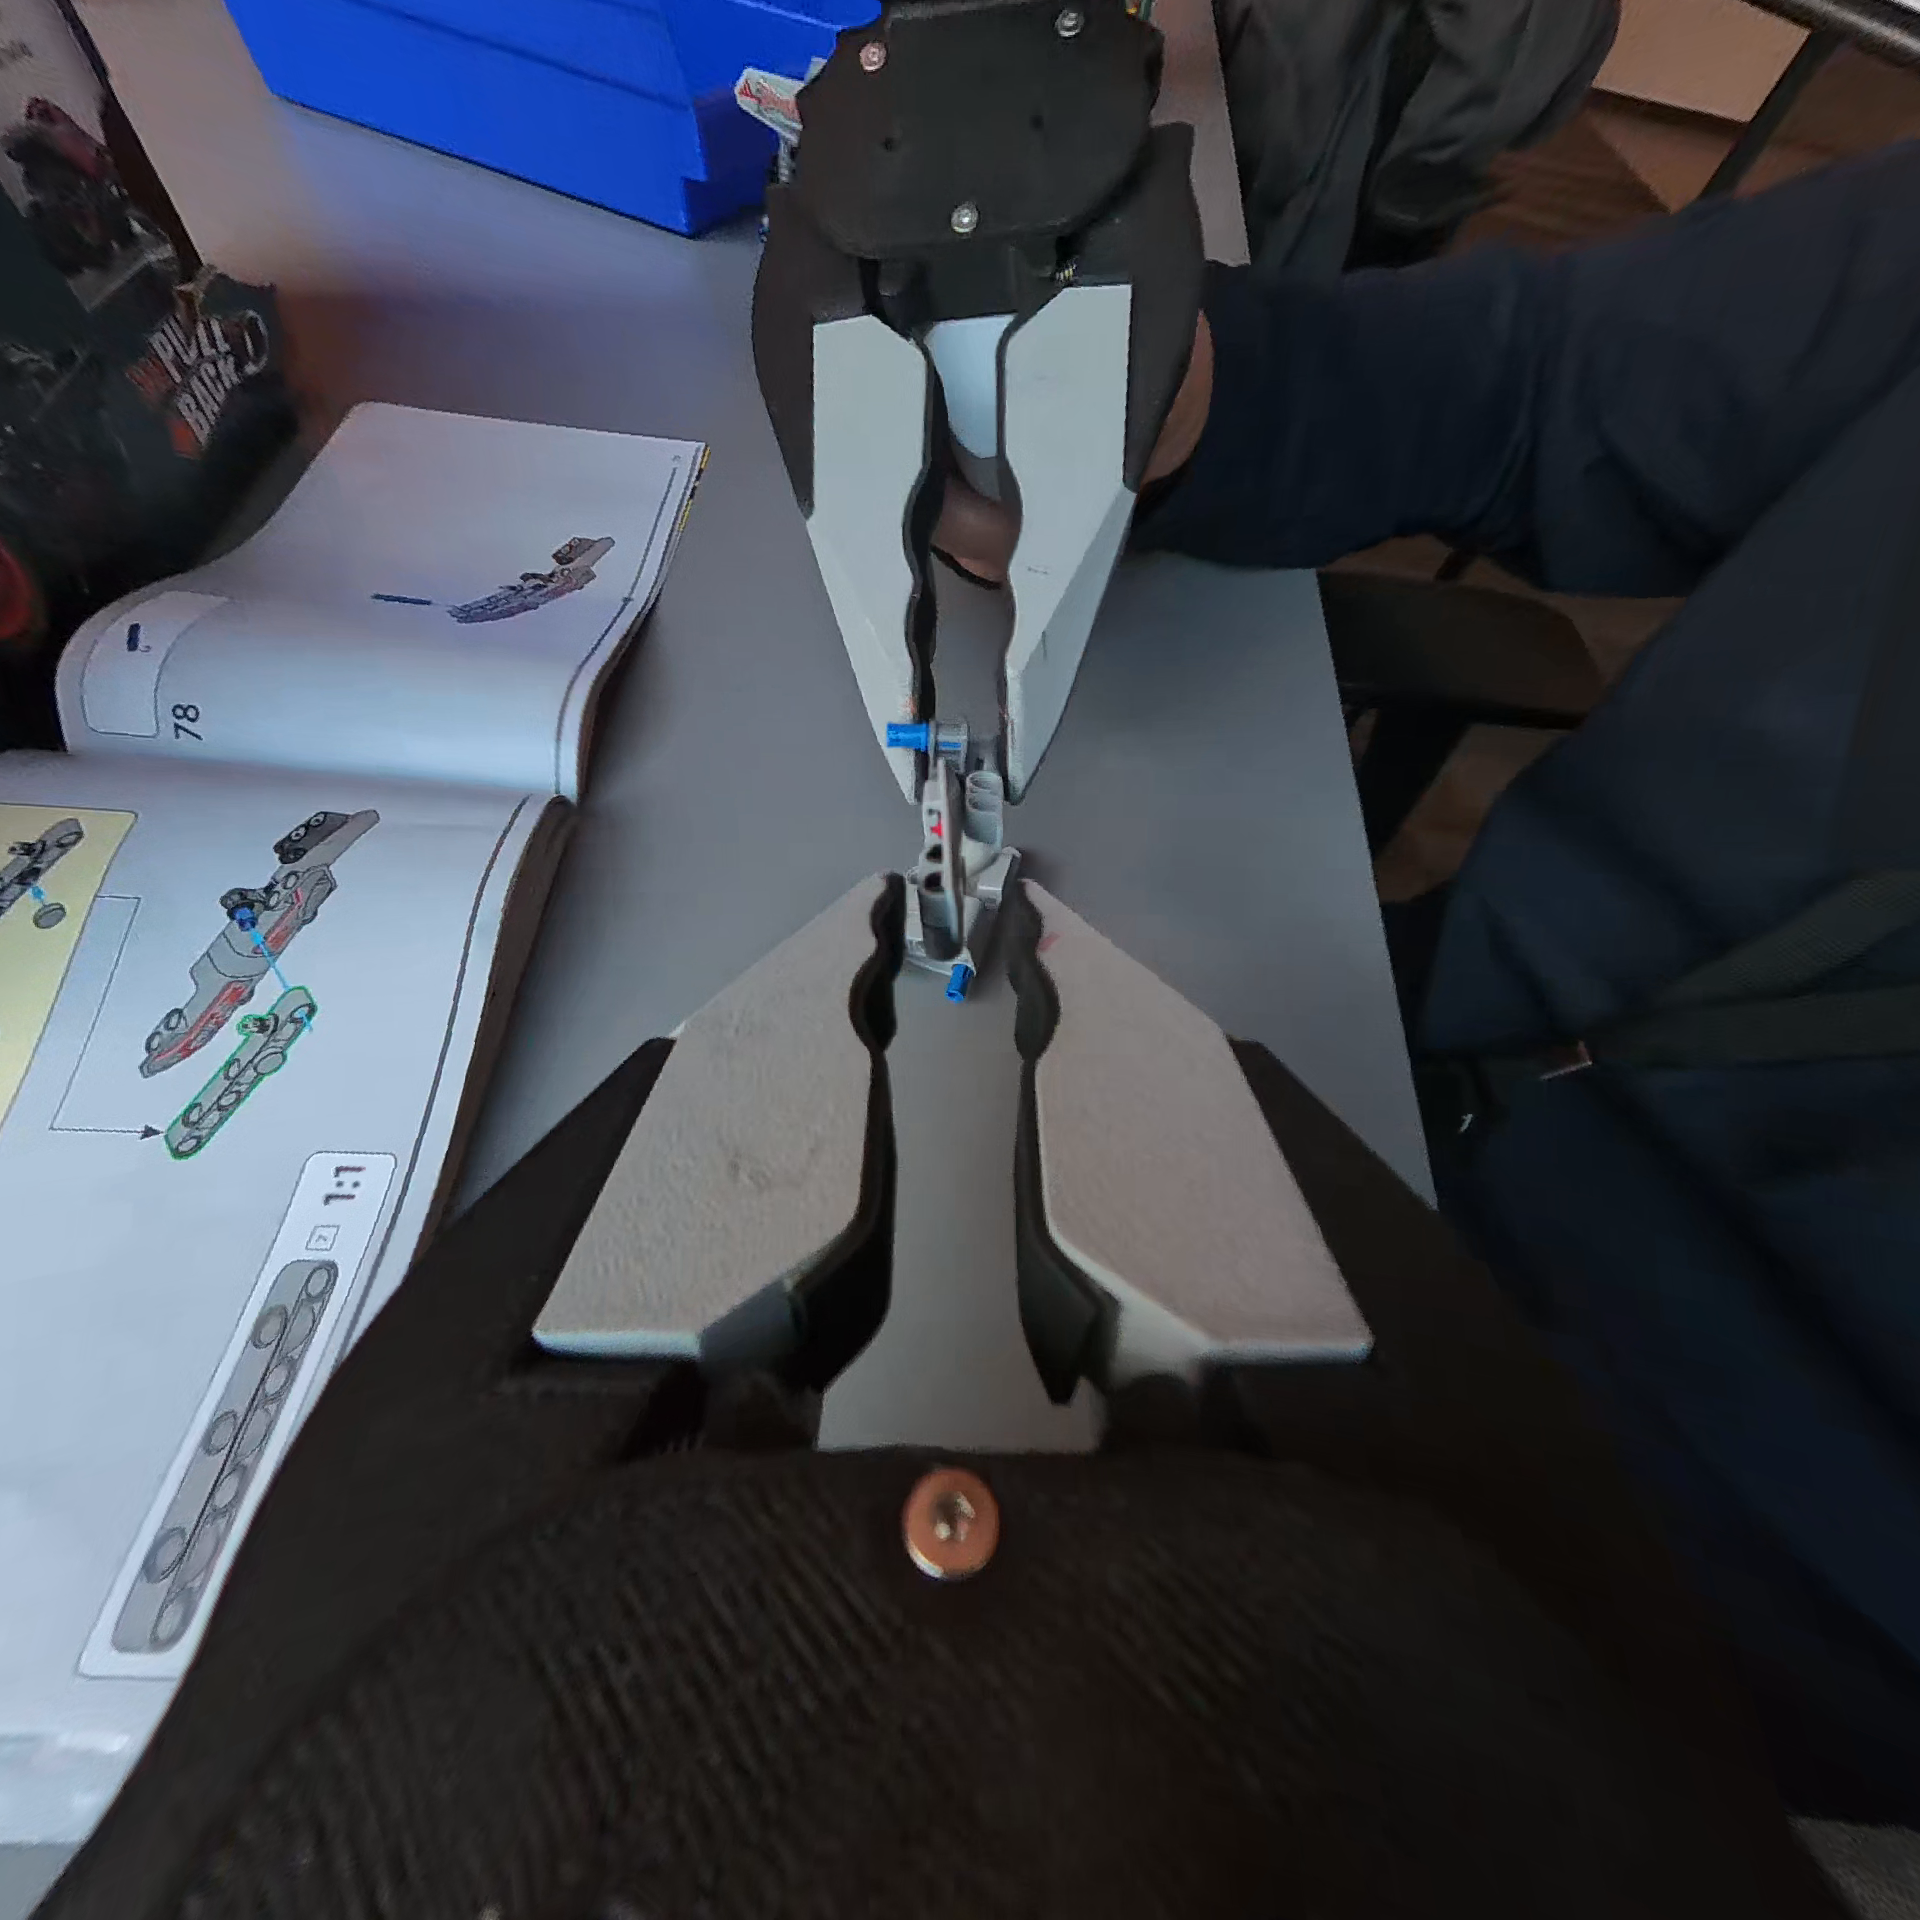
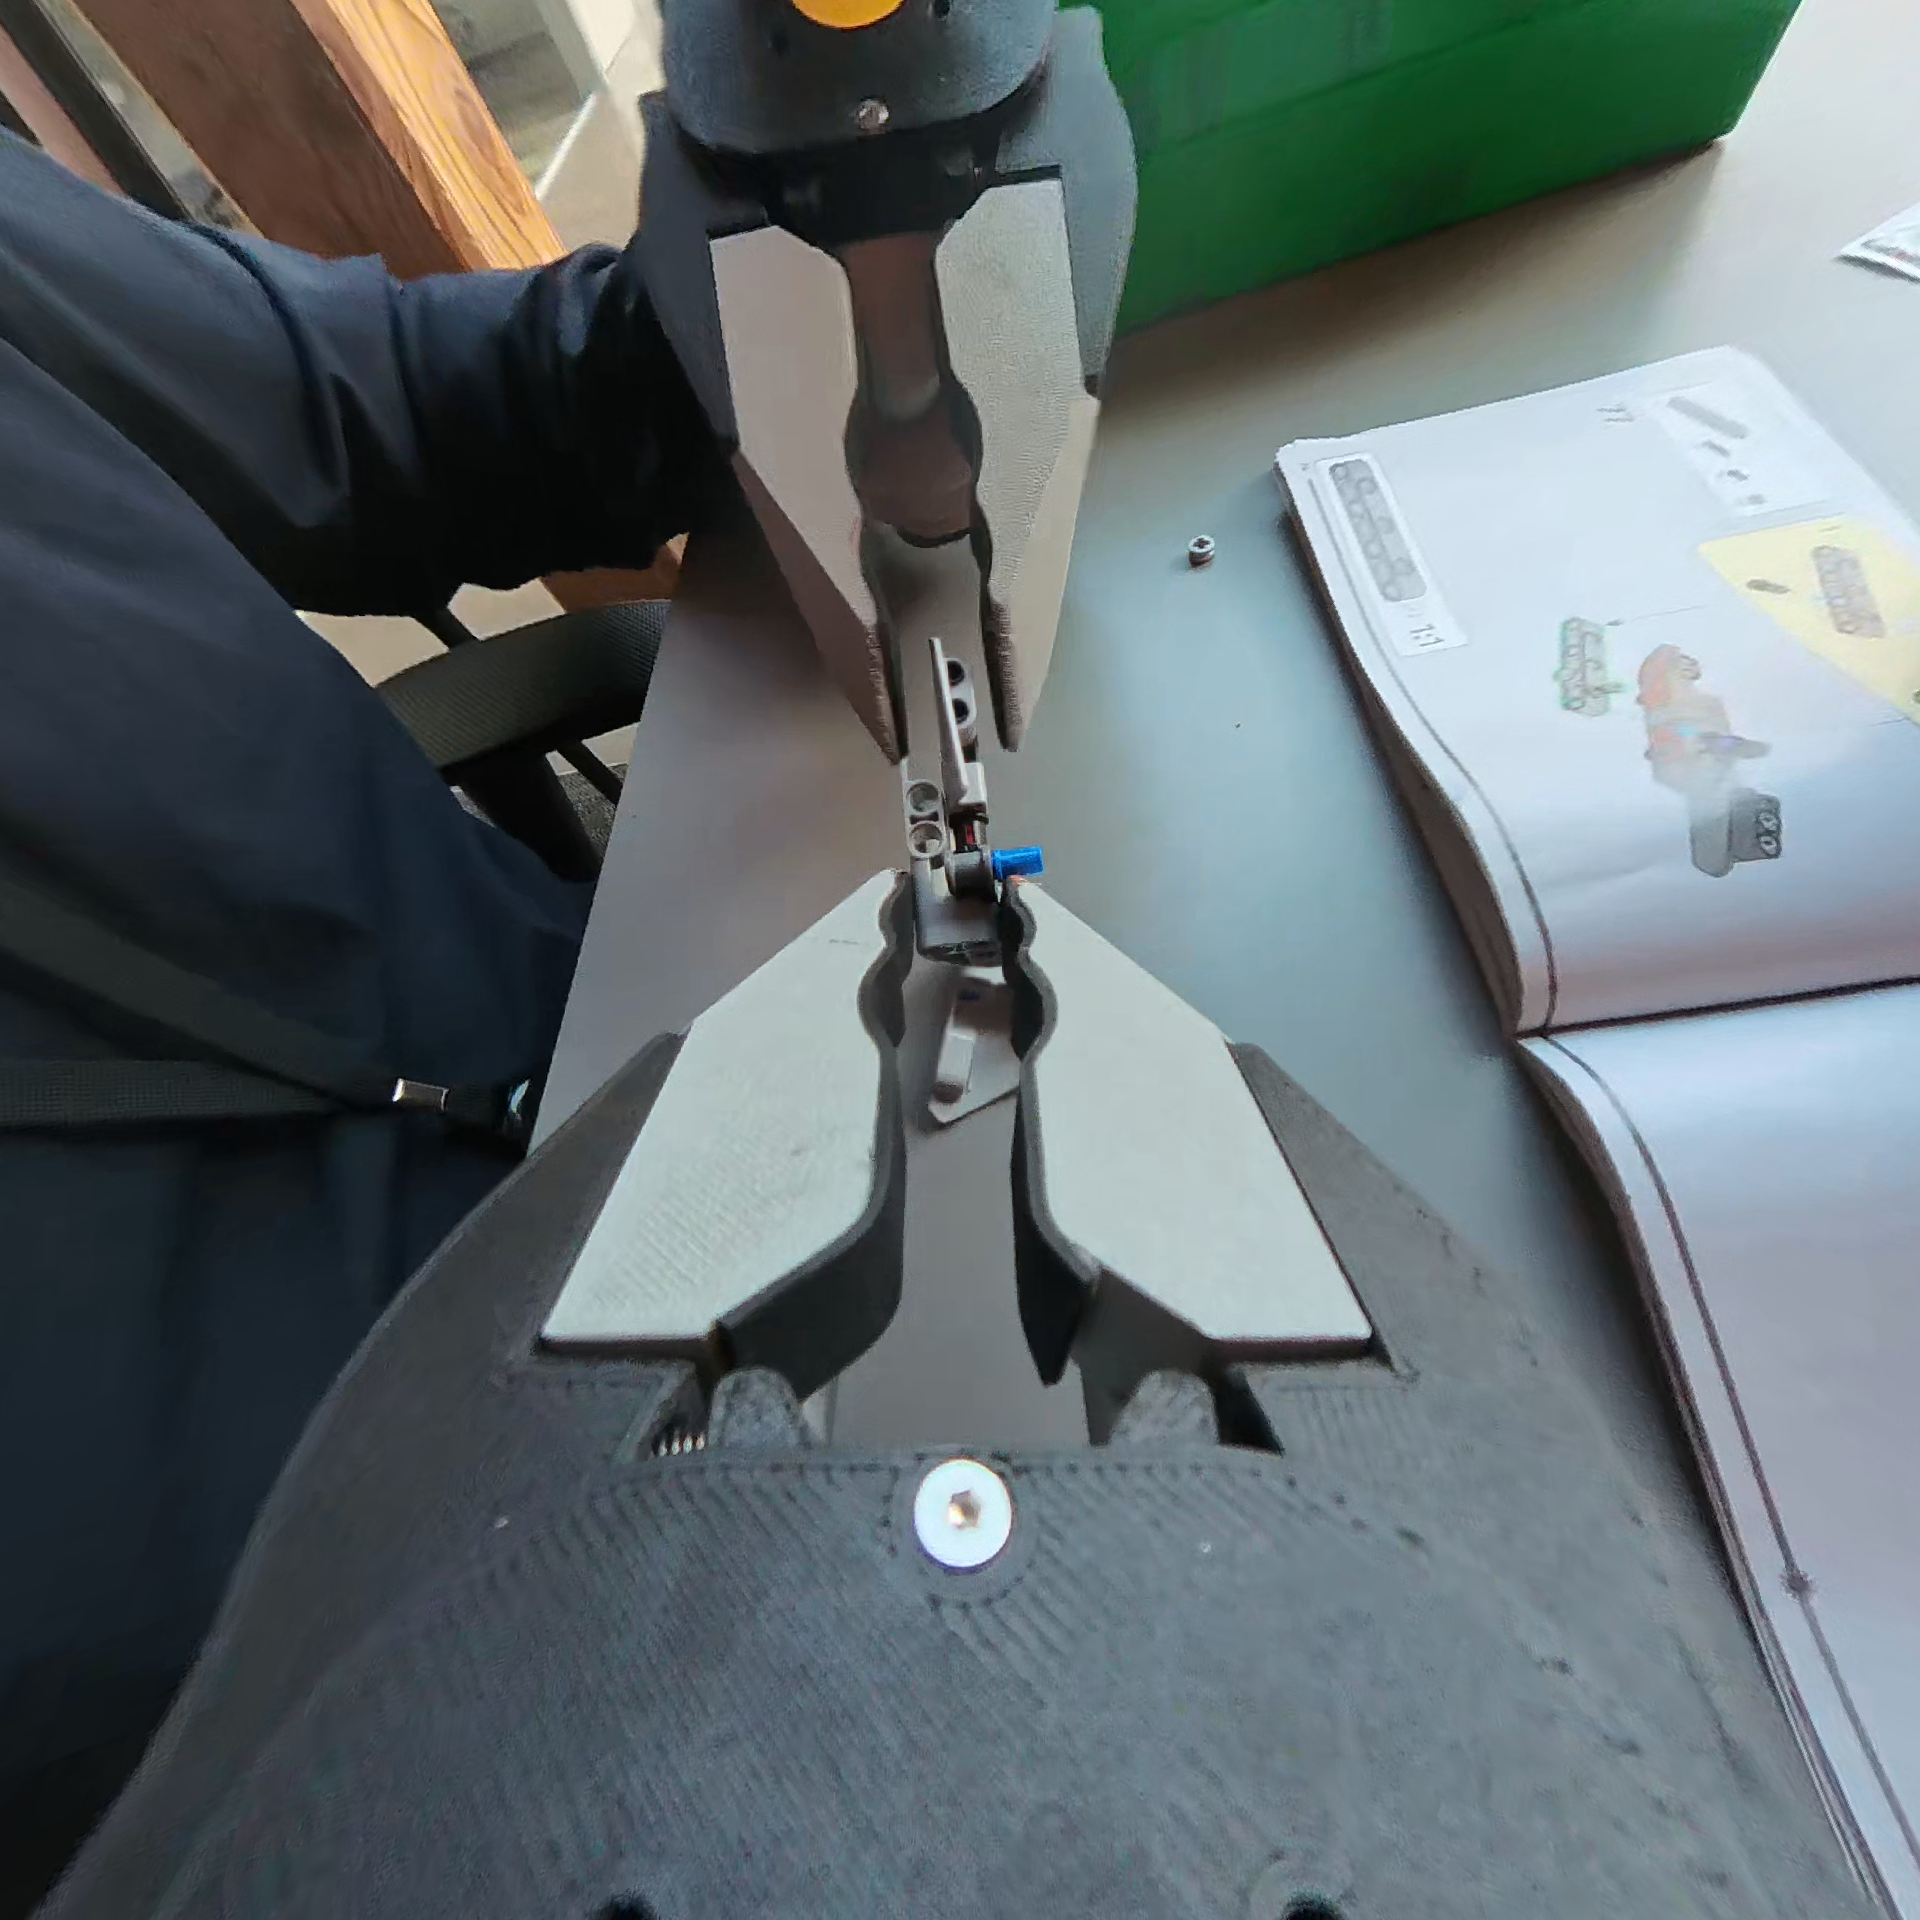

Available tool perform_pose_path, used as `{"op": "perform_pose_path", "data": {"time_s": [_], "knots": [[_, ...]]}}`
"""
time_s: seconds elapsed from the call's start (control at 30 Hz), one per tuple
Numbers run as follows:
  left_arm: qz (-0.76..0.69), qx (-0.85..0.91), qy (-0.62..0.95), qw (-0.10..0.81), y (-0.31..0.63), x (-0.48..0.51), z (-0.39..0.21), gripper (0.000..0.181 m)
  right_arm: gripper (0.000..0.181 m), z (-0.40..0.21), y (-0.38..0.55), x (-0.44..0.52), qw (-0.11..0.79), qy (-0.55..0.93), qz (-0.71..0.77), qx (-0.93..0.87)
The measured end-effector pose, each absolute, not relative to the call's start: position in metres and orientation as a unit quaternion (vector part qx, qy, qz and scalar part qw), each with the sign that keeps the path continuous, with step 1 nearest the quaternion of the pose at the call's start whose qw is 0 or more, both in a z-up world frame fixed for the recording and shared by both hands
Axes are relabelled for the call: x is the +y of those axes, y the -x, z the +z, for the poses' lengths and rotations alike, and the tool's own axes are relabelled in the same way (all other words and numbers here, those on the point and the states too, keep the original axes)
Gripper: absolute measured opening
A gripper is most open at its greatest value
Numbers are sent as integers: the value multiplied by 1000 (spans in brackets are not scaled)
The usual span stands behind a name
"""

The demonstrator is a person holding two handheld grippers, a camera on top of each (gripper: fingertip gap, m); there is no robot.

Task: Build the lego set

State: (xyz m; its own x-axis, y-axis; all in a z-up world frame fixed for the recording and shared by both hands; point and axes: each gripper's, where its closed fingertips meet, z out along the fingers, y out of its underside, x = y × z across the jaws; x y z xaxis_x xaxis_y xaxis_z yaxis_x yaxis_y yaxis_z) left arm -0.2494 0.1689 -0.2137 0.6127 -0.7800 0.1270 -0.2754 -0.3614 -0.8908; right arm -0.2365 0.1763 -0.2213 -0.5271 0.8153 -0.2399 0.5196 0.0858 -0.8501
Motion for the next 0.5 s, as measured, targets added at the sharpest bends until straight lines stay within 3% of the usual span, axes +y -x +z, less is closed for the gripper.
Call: {"op": "perform_pose_path", "data": {"time_s": [0.13, 0.5], "knots": [[-319, 337, 765, 447, 245, 165, -211, 5, 13, -223, 235, 169, 144, 450, 488, -734], [-308, 316, 735, 515, 246, 169, -189, 5, 14, -198, 239, 170, 191, 424, 547, -696]]}}
